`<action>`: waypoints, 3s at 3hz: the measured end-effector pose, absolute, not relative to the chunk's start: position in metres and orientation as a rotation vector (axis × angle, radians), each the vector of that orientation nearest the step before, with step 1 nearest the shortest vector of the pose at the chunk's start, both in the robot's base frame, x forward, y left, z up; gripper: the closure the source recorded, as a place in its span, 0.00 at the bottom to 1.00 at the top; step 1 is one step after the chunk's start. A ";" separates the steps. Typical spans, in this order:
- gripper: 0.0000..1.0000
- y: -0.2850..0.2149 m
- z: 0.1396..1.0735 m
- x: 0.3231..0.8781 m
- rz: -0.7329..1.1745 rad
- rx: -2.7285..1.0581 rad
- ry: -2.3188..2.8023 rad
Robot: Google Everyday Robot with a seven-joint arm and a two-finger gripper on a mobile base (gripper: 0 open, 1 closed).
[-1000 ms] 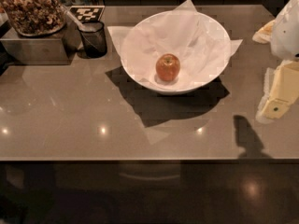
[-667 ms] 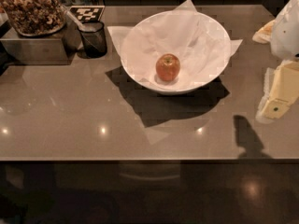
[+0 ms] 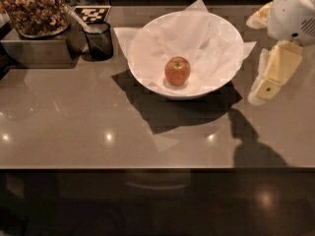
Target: Pick apple from white bowl
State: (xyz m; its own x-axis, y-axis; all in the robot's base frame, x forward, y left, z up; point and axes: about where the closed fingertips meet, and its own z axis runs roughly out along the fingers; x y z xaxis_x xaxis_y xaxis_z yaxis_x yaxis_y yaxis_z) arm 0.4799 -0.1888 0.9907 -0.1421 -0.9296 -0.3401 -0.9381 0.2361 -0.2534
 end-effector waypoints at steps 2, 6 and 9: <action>0.00 -0.157 1.001 0.523 0.138 -1.706 1.999; 0.40 -0.165 0.974 0.567 0.250 -1.463 2.021; 0.22 -0.143 0.940 0.609 0.335 -1.544 2.009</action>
Offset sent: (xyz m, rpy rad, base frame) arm 0.0359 0.0275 0.0052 0.0862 0.0028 0.0511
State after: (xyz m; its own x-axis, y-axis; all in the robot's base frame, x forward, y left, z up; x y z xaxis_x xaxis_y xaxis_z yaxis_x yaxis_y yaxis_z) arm 0.6093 -0.1430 0.9398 -0.1644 -0.7983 -0.5794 -0.9431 0.2993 -0.1447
